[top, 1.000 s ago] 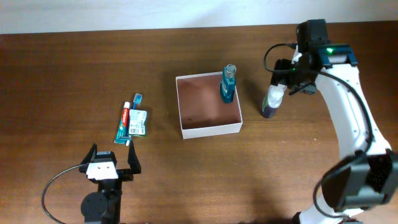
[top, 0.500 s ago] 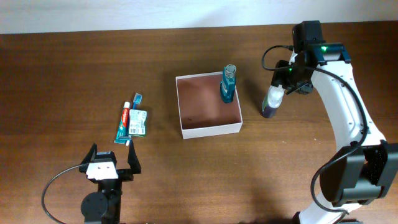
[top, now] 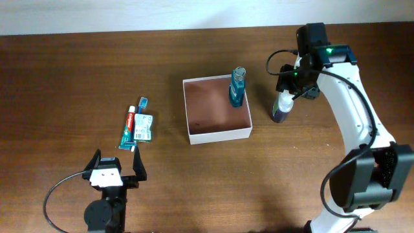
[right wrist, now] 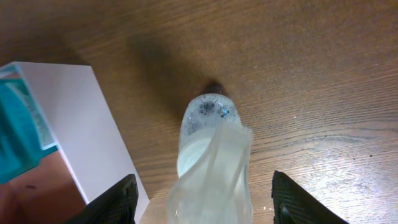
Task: Pack container
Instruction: 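Lower and close the right gripper on the soap pump head, then lift the soap bottle and carry it over the box, then lower the soap bottle into the box beside the Listerine bottle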
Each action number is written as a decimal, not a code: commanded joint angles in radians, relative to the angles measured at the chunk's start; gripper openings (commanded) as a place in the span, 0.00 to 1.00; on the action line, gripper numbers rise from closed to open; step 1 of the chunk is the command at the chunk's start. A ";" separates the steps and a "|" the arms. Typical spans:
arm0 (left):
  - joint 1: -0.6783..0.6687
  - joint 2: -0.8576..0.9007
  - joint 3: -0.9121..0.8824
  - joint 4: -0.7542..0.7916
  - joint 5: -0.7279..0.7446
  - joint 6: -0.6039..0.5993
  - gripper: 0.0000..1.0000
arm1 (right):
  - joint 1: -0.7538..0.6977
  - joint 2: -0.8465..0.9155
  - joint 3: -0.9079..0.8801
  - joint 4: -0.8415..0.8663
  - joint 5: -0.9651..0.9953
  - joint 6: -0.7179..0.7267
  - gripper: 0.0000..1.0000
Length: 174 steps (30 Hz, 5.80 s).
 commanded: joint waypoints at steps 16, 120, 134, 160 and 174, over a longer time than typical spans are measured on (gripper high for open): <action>-0.004 -0.007 -0.008 0.003 0.014 0.016 1.00 | 0.004 0.037 0.002 0.004 0.028 0.004 0.42; -0.004 -0.008 -0.008 0.003 0.014 0.016 0.99 | 0.479 -0.292 0.004 0.089 0.229 -0.048 0.20; -0.004 -0.008 -0.008 0.003 0.014 0.016 0.99 | 0.495 -0.112 0.003 0.247 0.285 -0.049 0.20; -0.004 -0.007 -0.008 0.003 0.014 0.016 0.99 | 0.494 0.030 0.002 0.272 0.331 -0.018 0.20; -0.004 -0.007 -0.008 0.003 0.014 0.016 0.99 | 0.494 0.049 0.001 0.225 0.341 -0.018 0.35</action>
